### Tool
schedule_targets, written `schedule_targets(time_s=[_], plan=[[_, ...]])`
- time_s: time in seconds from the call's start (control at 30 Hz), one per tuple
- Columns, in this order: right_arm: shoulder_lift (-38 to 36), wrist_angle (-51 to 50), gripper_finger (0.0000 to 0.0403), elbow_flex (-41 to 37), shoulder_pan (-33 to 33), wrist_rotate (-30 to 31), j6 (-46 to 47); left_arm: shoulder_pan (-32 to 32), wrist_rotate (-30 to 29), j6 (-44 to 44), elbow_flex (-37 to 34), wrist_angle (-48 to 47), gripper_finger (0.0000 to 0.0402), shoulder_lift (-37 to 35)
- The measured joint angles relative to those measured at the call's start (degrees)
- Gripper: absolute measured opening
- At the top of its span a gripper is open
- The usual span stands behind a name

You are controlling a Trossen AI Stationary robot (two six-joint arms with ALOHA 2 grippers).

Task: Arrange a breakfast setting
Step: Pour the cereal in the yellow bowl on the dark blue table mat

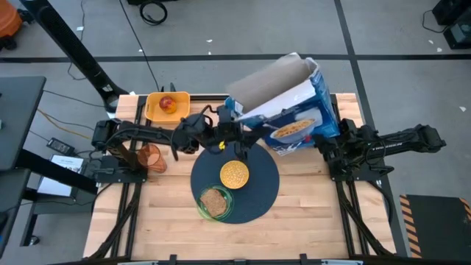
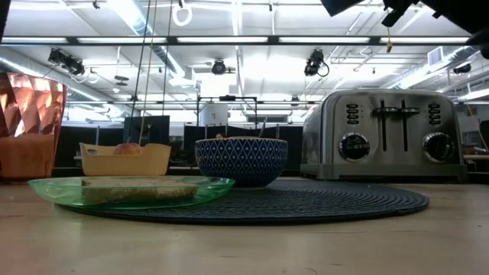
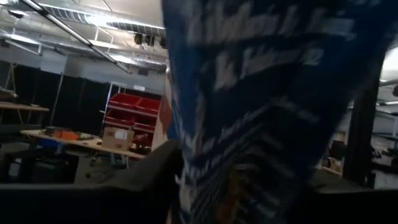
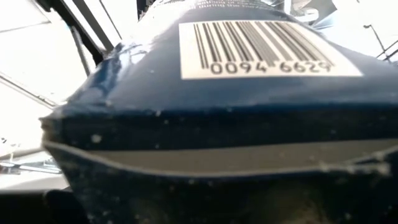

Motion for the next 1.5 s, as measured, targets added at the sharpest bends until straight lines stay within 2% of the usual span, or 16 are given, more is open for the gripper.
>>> schedule_targets(time_s=[0.2,0.27,0.47,0.6,0.93,1.23,1.37,1.5], plan=[[0.0,-0.3,0.0298,0.0,0.0,0.6,1.0,0.5,0.1,-1.1,0.0,0.1,0.0047,0.0],[-0.1,-0.7,0.0299,0.0,0.0,0.6,1.1,0.5,0.1,-1.1,0.0,0.1,0.0016,0.0],[-0.1,-2.1,0.0318,0.0,0.0,1.5,2.0,1.0,0.6,-0.9,0.0,-0.2,0.0009,-0.2],[-0.5,-5.4,0.0343,0.1,0.8,1.8,4.1,2.2,2.9,-0.8,-0.1,-6.6,0.0005,-3.0],[-4.6,-31.4,0.0358,9.0,3.1,1.7,2.3,4.7,9.5,2.9,-0.1,-22.3,0.0005,-12.1],[-8.2,-61.1,0.0359,19.8,4.8,2.1,3.9,8.7,15.0,4.7,-0.1,-35.3,0.0004,-19.4],[-8.1,-68.3,0.0359,23.8,5.4,4.9,3.8,11.1,19.5,4.8,0.0,-37.5,0.0004,-19.5],[-8.1,-69.4,0.0359,24.7,5.4,8.8,3.8,12.4,21.8,6.1,0.0,-37.8,0.0004,-18.5]])
